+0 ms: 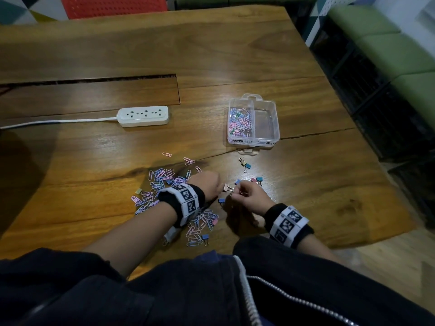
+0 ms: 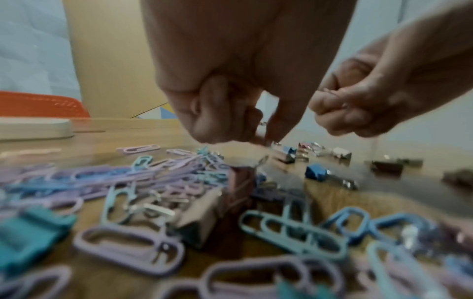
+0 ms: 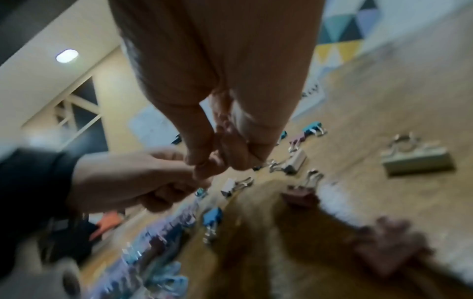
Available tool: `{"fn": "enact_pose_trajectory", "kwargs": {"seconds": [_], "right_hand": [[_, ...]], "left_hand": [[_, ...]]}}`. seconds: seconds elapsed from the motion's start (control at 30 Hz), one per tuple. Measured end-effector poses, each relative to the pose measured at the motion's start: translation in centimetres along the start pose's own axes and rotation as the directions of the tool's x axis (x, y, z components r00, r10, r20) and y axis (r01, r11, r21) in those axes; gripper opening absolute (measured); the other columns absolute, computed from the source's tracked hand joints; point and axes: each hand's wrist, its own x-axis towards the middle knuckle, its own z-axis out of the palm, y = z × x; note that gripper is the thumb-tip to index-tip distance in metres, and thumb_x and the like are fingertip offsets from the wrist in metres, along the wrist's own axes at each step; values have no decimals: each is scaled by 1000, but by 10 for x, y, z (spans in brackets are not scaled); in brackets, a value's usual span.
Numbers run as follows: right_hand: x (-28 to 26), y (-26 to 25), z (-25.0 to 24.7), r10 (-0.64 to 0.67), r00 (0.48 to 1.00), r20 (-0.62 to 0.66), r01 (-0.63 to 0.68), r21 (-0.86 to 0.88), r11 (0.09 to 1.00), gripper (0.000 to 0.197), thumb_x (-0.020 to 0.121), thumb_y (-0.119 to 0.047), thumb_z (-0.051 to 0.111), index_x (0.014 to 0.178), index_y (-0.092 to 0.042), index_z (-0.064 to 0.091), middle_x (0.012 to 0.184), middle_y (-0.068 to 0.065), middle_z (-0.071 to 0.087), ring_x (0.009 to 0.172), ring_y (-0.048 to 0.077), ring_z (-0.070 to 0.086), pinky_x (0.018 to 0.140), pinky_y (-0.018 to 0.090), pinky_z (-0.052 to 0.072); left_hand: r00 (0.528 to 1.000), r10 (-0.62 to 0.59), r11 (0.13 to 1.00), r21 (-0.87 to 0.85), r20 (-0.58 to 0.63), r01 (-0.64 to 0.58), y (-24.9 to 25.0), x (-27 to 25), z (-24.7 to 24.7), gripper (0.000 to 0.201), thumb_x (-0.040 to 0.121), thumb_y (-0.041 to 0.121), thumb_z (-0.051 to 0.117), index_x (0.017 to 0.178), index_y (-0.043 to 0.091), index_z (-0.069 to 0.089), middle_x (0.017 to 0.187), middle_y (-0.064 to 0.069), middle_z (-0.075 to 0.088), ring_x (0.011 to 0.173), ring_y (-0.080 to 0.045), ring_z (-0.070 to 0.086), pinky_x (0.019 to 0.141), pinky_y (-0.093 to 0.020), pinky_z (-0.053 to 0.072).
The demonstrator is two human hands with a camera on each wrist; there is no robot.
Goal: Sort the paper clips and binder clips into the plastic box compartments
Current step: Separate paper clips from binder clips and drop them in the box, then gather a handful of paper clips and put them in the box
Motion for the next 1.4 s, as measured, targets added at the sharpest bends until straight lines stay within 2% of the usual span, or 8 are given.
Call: {"fn": "enact_pose_trajectory", "kwargs": {"seconds": [0.1,0.17,0.23,0.3,0.5,0.7,1.13,1.4], "right_hand": [[0,-6,2,32,982,187,-77,240,968,20,85,6,50,97,-9,54,74,-2,50,72,9,49,70,20,41],[-1,-13,7,81,955,287,-106,73,992,31,88,4,46,118,-2,52,91,4,59,87,13,54,82,27,40],[1,-15,11,127,942,311,-80,-161,984,33,91,-1,43,123,-3,53,119,10,60,107,14,52,92,28,37],[1,-15,9,142,960,242,-99,-180,979,31,93,-3,40,120,-3,55,123,10,59,104,11,50,89,24,37],[-5,7,-38,222,973,-67,-180,381,907,25,90,2,38,83,-10,58,82,0,51,65,10,41,56,21,33],[-23,21,-54,314,927,-204,-109,655,748,30,94,-20,42,64,-13,43,63,1,40,56,12,36,55,23,32],[-21,4,20,-83,995,-50,54,-431,901,35,72,-36,71,88,-19,45,95,-3,49,86,12,46,74,22,38],[-10,1,32,-139,990,-4,129,-351,927,26,79,-21,66,101,-8,59,94,2,49,89,14,44,78,24,35]], "left_hand": [[989,-1,799,-595,149,91,-14,-2,-6,25,90,10,35,65,14,38,69,-3,48,60,-16,43,53,-29,41],[961,35,209,-942,275,262,-23,-11,-10,26,82,5,25,60,15,33,47,3,43,34,-9,27,34,-15,21],[960,52,-42,-960,274,276,-32,-19,-17,27,79,3,20,61,11,38,42,2,44,29,-7,24,32,-9,16],[971,29,42,-971,236,234,-33,-24,-19,30,85,6,23,65,9,45,47,1,46,31,-6,28,31,-9,19],[962,180,967,-218,204,-134,-28,-49,-3,26,77,39,68,90,22,52,98,0,57,85,-14,51,73,-27,43],[938,293,943,108,186,-316,-24,-52,21,49,78,43,64,119,19,50,119,0,53,107,-18,54,87,-28,48],[952,286,935,186,107,-301,-25,-46,10,41,92,43,42,113,9,52,114,-5,50,100,-18,52,81,-26,45],[955,279,943,158,99,-291,-18,-39,-2,39,93,42,40,107,8,52,111,-8,52,101,-22,51,82,-31,43]]}}
